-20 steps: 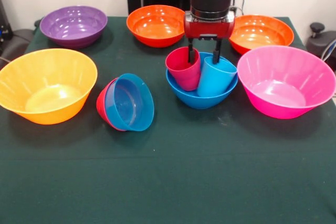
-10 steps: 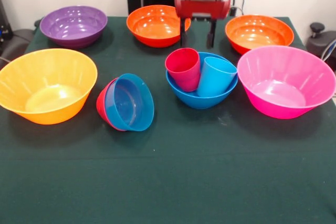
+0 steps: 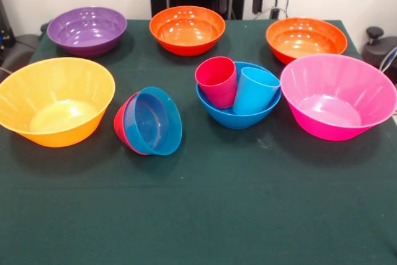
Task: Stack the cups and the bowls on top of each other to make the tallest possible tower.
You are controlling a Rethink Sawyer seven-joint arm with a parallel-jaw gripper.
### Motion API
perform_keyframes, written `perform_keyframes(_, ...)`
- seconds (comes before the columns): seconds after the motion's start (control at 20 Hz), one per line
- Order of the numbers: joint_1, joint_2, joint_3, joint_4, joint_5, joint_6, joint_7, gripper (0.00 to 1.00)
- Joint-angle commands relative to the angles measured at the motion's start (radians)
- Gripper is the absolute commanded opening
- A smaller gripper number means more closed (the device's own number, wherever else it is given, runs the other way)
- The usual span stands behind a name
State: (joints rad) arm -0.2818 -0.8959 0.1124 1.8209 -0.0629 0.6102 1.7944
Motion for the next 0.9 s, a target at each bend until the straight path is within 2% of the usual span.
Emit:
perform_keyframes(0.05, 0.010, -0.029, 0.065, -0.105, 0.047, 0.166, 0.072, 1.00)
perform_keyframes(0.35, -0.008, 0.092, 0.078, -0.234, 0.038, 0.144, 0.046, 1.00)
perform_keyframes(0.65, -0.016, 0.158, 0.085, -0.333, 0.030, 0.164, 0.020, 1.00)
perform_keyframes(0.9, -0.014, 0.199, 0.090, -0.383, 0.018, 0.142, 0.008, 1.00)
